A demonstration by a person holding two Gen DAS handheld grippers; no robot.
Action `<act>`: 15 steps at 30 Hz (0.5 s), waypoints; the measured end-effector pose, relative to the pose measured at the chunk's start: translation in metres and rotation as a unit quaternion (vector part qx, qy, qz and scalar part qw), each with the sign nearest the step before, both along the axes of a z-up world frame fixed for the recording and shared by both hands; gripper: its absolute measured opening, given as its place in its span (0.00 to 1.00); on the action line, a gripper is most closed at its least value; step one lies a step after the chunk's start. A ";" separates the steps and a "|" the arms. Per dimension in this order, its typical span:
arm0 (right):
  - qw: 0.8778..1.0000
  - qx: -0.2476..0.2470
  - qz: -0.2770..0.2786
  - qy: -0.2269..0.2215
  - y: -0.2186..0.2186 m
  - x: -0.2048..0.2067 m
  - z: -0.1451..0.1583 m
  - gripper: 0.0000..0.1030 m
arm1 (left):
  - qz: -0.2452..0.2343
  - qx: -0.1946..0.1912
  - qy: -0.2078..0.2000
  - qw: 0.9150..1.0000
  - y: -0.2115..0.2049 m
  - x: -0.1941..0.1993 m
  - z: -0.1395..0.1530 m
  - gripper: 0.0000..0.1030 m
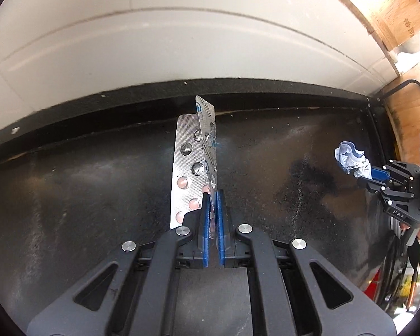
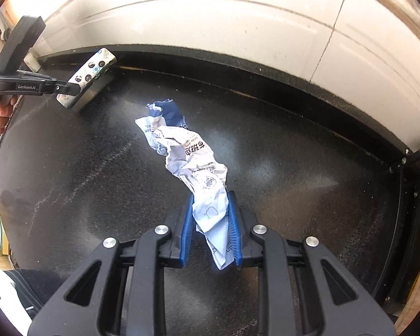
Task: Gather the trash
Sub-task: 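Carry the blister pack and wrapper with both tools over the bin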
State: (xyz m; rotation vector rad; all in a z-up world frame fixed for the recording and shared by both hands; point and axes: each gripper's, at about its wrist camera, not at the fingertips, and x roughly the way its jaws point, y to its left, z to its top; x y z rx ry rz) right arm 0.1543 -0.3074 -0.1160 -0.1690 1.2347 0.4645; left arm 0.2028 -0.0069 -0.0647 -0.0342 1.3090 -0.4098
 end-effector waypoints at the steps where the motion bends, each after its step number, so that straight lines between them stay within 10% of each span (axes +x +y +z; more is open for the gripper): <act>1: 1.000 0.001 0.001 -0.003 0.001 -0.001 0.002 0.23 | 0.002 0.005 -0.004 1.000 -0.001 0.000 0.006 0.04; 15: 0.999 0.022 0.026 -0.022 0.027 -0.040 0.030 0.23 | 0.082 0.053 -0.046 0.994 0.063 -0.080 0.062 0.04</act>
